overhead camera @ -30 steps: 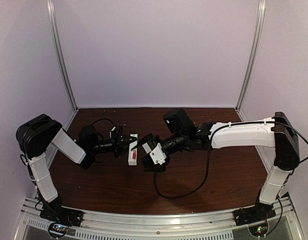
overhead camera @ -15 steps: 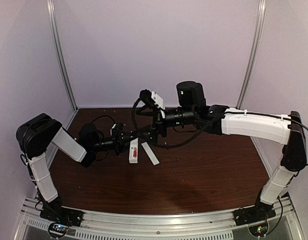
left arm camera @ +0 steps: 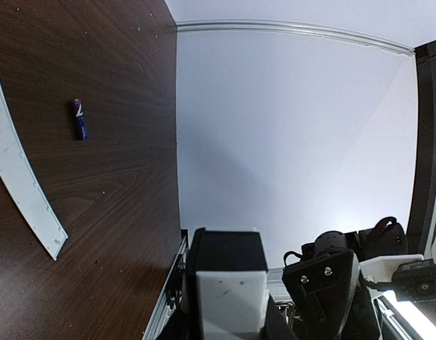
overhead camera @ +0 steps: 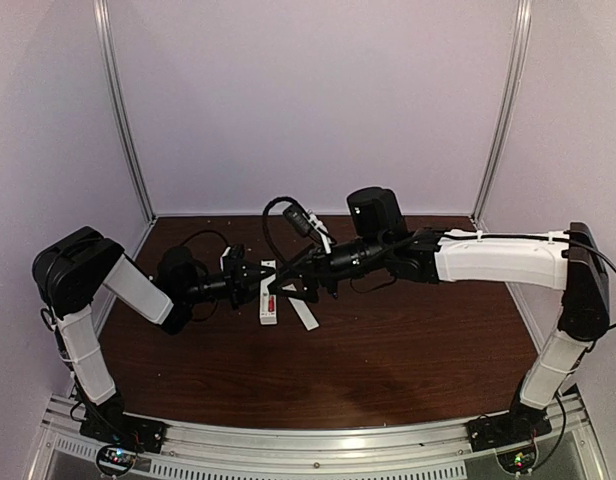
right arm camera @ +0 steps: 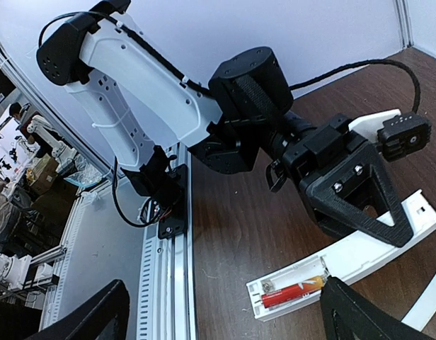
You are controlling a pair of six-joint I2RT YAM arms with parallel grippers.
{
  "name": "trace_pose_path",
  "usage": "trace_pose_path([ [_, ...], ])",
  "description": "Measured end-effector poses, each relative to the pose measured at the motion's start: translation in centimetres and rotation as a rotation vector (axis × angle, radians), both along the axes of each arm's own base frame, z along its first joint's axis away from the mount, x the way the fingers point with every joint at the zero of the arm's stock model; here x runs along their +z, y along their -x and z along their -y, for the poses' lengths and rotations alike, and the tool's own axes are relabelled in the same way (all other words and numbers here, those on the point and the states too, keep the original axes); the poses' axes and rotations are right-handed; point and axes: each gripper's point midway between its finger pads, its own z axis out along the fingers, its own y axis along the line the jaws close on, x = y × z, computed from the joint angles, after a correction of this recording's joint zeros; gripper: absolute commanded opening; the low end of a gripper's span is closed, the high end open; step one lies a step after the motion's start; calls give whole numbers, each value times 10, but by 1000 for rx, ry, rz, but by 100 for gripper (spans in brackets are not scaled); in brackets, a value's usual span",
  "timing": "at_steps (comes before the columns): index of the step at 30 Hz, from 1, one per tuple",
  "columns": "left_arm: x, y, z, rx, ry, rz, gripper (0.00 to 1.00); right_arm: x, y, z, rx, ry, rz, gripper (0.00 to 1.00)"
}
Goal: Load the batteries into the remote control
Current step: Load the battery into the battery compartment.
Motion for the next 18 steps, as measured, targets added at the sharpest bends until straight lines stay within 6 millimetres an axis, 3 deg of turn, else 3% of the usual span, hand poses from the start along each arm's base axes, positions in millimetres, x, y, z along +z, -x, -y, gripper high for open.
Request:
trace_pose_path([
  [10,0,0,0,-1,3,-12,0,-55,2,-13,44,71,-45,91],
  [18,1,-1,0,2,6,-16,0,-67,-1,-14,53,93,-39,89],
])
